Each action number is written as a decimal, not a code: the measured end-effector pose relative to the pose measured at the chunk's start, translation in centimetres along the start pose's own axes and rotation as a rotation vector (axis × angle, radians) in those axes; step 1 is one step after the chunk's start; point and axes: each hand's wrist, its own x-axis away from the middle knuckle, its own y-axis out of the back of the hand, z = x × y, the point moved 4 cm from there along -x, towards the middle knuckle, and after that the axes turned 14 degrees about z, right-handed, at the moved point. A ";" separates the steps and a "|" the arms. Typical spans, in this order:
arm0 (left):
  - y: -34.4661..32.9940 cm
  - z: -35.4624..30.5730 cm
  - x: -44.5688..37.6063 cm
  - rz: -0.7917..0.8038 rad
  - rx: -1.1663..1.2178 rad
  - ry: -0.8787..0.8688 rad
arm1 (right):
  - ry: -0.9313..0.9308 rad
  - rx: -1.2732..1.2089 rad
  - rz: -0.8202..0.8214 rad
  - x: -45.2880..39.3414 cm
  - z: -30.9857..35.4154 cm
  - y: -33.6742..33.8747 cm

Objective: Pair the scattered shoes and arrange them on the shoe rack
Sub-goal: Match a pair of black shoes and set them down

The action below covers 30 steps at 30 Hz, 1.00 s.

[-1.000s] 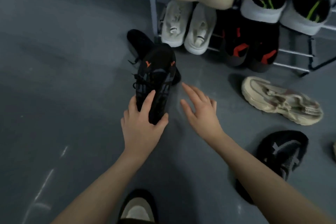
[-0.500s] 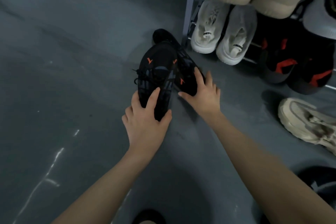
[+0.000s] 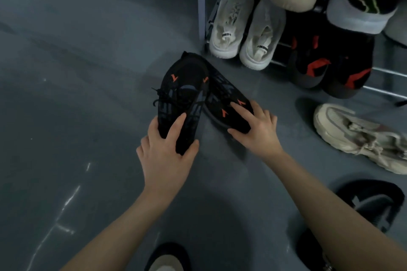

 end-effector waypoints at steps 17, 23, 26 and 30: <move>-6.3 -11.3 4.6 0.179 0.076 -0.451 | -0.053 -0.079 0.183 21.4 -8.7 5.7; -10.0 -14.3 6.1 0.260 0.017 -0.521 | -0.216 0.018 0.200 25.4 -14.7 5.9; -10.6 -15.1 5.7 0.268 -0.020 -0.538 | -0.313 0.121 0.211 25.3 -14.9 4.9; -9.7 -15.1 4.4 0.210 -0.031 -0.518 | -0.263 0.050 0.138 22.2 -11.2 3.6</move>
